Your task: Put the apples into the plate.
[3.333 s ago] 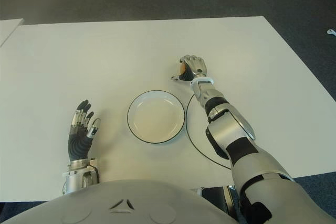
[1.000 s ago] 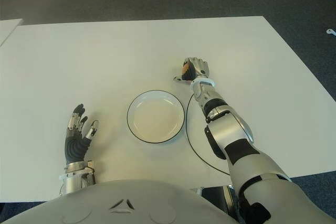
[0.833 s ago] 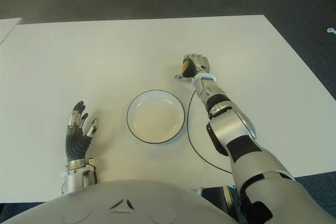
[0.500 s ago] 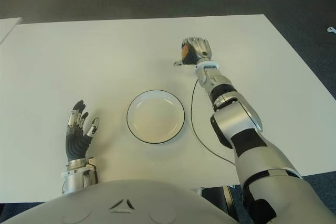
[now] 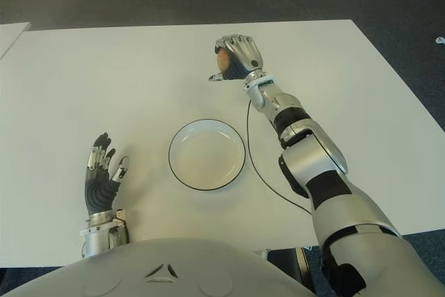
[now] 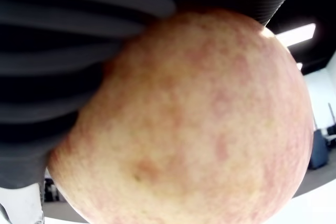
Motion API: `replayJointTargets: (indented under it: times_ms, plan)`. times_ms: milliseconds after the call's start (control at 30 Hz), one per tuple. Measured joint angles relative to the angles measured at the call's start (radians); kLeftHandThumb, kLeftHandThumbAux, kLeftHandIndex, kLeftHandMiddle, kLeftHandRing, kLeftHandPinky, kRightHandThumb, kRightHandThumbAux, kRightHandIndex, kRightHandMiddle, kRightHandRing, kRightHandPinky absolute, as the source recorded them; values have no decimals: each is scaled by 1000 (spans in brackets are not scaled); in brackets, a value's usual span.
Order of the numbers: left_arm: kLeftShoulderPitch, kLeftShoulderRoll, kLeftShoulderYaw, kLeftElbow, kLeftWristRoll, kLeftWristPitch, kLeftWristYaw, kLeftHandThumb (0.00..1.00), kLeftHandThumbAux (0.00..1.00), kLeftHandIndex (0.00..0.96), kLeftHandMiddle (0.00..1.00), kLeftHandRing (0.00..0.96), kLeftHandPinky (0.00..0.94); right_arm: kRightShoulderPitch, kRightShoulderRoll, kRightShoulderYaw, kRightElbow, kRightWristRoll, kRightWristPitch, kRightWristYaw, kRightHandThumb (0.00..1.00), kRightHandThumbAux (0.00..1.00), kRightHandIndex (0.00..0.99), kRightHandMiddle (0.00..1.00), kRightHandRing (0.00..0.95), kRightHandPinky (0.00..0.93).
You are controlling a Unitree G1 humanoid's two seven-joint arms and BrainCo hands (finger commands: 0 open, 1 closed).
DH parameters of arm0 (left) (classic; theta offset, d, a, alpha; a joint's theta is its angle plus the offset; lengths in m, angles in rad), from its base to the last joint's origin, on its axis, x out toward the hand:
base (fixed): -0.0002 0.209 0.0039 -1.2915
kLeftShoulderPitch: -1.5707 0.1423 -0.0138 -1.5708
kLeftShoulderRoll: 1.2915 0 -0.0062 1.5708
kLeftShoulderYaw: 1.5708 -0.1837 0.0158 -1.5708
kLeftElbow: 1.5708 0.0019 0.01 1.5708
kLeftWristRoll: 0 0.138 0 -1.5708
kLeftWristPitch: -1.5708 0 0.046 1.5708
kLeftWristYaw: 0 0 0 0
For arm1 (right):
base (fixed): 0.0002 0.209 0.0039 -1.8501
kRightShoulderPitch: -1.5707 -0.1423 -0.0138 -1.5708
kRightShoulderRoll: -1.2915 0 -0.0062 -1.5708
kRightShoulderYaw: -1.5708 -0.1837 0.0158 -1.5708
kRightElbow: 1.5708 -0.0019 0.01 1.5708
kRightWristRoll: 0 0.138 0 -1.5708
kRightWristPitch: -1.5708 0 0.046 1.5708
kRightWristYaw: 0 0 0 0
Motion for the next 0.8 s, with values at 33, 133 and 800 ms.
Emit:
replayJointTargets:
  times_ms: [33, 133, 800]
  plan:
    - [-1, 0, 0, 1, -3, 0, 0, 95, 646, 66, 47, 27, 0, 9, -4, 2, -19, 0, -10, 3, 731, 710, 441, 857, 829, 811]
    - [-3, 1, 0, 4, -13, -2, 0, 100, 643, 67, 48, 28, 0, 38, -20, 5, -79, -1, -47, 27, 731, 709, 441, 856, 828, 822]
    - [-5, 5, -5, 6, -44, 16, -26, 107, 645, 70, 37, 13, 10, 339, -96, -7, -627, 83, -95, 469, 732, 711, 441, 869, 833, 829]
